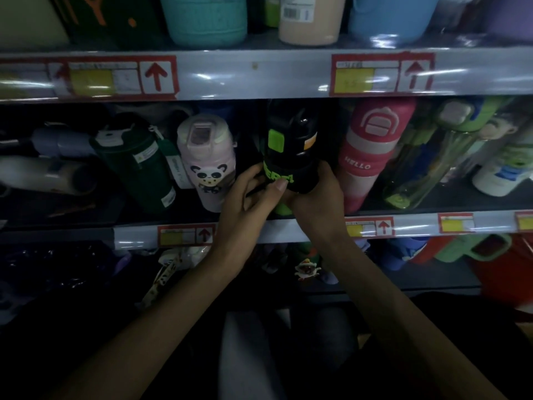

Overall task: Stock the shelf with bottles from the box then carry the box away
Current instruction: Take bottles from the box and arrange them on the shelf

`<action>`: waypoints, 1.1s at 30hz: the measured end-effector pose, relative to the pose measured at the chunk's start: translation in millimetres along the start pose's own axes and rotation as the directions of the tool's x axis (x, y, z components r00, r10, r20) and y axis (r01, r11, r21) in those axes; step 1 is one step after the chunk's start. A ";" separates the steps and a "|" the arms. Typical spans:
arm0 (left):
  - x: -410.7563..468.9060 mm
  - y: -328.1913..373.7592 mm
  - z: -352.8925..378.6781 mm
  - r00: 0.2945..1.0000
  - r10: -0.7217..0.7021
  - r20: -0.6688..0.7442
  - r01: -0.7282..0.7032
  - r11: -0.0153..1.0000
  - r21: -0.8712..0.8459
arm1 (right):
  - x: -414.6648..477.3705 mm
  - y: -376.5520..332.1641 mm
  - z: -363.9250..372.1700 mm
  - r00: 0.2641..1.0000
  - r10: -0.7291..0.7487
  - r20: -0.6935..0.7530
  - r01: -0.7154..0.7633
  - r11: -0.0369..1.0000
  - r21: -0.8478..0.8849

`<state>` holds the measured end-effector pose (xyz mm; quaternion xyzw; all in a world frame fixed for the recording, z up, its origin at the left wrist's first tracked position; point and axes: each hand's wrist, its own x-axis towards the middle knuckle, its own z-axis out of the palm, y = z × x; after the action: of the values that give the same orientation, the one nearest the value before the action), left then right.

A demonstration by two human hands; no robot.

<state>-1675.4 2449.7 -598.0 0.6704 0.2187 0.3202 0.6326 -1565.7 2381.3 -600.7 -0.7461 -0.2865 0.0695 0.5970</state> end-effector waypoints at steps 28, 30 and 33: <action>-7.7 -6.3 13.2 0.980 0.182 -0.078 -0.164 0.967 0.196 | -54.9 7.3 -66.3 0.988 -0.142 -0.059 0.128 0.972 -0.197; -4.0 -11.6 16.0 0.980 0.172 -0.097 -0.150 0.968 0.199 | -55.7 12.8 -72.6 0.991 -0.123 -0.052 0.110 0.971 -0.212; 5.0 -21.9 18.8 0.979 0.160 -0.129 -0.130 0.968 0.213 | -57.8 21.1 -80.2 0.997 -0.072 -0.036 0.062 0.973 -0.222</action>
<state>-1656.2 2442.1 -618.8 0.7206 0.2459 0.3898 0.5180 -1570.4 2281.0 -612.0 -0.7990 -0.3045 0.0009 0.5186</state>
